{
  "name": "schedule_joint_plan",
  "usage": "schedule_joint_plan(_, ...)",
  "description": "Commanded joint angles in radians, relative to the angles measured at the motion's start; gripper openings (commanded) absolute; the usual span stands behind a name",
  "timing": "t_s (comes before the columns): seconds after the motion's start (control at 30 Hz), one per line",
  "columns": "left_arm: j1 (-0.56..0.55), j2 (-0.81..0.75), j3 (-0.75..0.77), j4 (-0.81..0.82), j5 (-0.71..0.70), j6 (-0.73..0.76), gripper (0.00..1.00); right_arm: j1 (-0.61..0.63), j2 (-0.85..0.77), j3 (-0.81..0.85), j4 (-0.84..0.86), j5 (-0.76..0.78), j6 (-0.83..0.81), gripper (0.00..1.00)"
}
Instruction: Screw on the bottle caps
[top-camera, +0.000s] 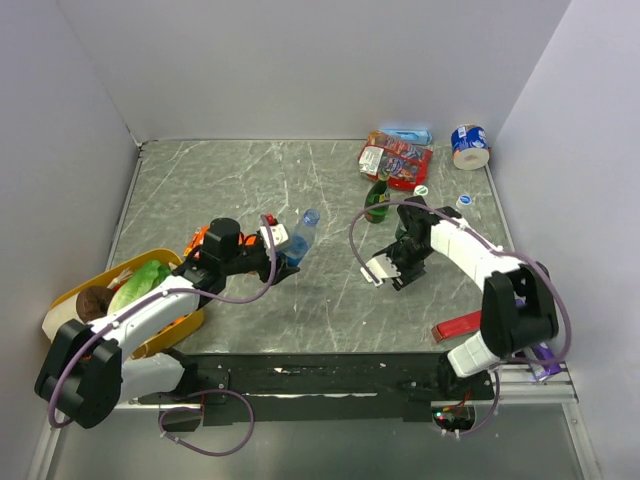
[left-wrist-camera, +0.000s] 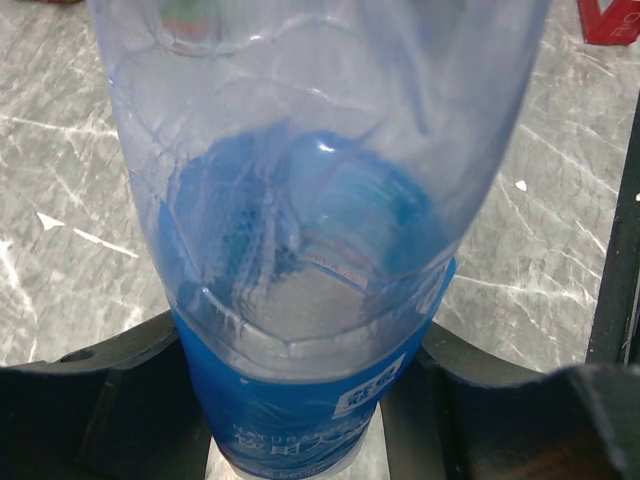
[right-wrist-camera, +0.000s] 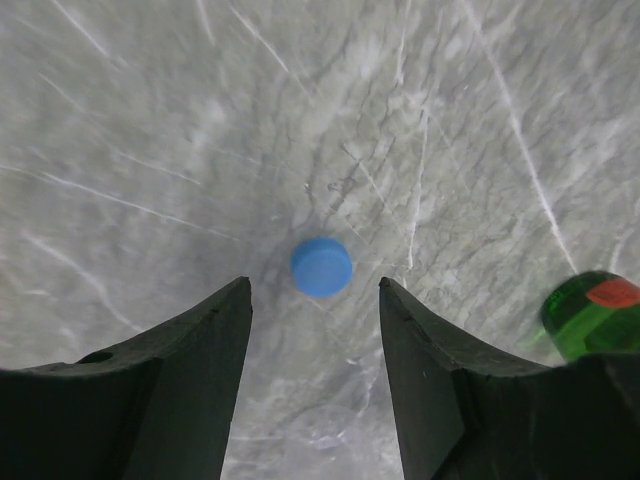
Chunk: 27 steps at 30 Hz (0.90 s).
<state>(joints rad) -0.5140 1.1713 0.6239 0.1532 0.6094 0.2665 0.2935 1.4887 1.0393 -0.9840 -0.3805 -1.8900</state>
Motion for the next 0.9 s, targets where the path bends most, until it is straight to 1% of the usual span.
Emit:
schedule_joint_plan(0.0,0.002,-0.041,-0.010,-0.023,-0.026,0.000,0.01,-0.036,0.080,0.008,0.065,0.041,-0.093,0.61)
schedule_joint_plan(0.13,0.003,-0.041,-0.006,-0.043,-0.034,-0.004,0.01,-0.056,0.113,0.014,0.082,0.055,-0.127,0.61)
schedule_joint_plan(0.47,0.012,-0.015,0.013,-0.043,-0.039,-0.006,0.01,-0.056,0.182,0.041,0.097,0.057,-0.115,0.60)
schedule_joint_plan(0.87,0.015,0.007,0.023,-0.046,-0.037,-0.010,0.01,-0.057,0.216,0.031,0.128,0.072,-0.081,0.52)
